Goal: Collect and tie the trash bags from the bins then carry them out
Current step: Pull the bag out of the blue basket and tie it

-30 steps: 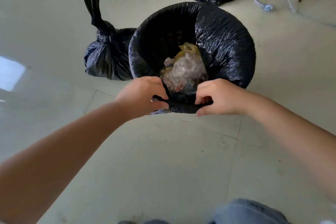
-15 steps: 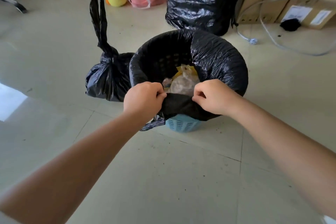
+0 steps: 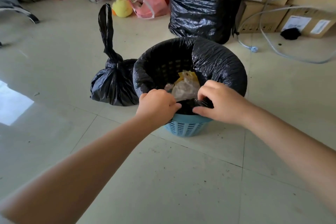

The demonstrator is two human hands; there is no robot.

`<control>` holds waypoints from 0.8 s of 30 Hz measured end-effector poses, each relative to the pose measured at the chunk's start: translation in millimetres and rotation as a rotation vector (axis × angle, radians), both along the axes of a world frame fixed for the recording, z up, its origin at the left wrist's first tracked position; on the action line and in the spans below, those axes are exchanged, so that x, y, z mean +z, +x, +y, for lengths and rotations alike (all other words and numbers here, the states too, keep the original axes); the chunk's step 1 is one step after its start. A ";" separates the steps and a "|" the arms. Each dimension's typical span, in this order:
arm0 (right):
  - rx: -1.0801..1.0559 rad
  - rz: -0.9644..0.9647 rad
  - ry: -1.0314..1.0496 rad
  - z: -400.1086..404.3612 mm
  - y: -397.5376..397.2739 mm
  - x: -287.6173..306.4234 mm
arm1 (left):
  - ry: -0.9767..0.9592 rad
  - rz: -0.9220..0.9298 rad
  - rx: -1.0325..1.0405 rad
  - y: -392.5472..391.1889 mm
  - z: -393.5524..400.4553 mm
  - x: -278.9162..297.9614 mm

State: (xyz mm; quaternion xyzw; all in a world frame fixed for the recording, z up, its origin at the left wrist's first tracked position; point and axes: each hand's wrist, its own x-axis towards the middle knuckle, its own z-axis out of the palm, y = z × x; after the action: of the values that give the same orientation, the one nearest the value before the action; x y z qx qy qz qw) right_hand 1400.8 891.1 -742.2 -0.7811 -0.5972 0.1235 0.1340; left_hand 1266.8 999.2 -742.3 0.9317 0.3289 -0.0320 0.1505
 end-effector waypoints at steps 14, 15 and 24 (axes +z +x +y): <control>-0.068 -0.476 0.149 -24.6 18.9 4.9 | -0.201 0.021 -0.089 -4.9 7.3 26.6; -0.116 -0.452 0.148 -26.4 25.5 7.5 | -0.168 0.062 -0.101 -7.9 11.2 27.7; -0.315 -0.082 0.035 -20.9 84.1 12.5 | 0.288 0.068 0.254 -18.8 58.3 49.9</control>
State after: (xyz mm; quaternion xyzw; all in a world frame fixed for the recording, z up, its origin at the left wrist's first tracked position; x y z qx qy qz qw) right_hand 1484.9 870.2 -729.7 -0.8670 -0.4743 0.0585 0.1411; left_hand 1248.0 1057.5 -692.4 0.8930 0.4501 0.0032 0.0071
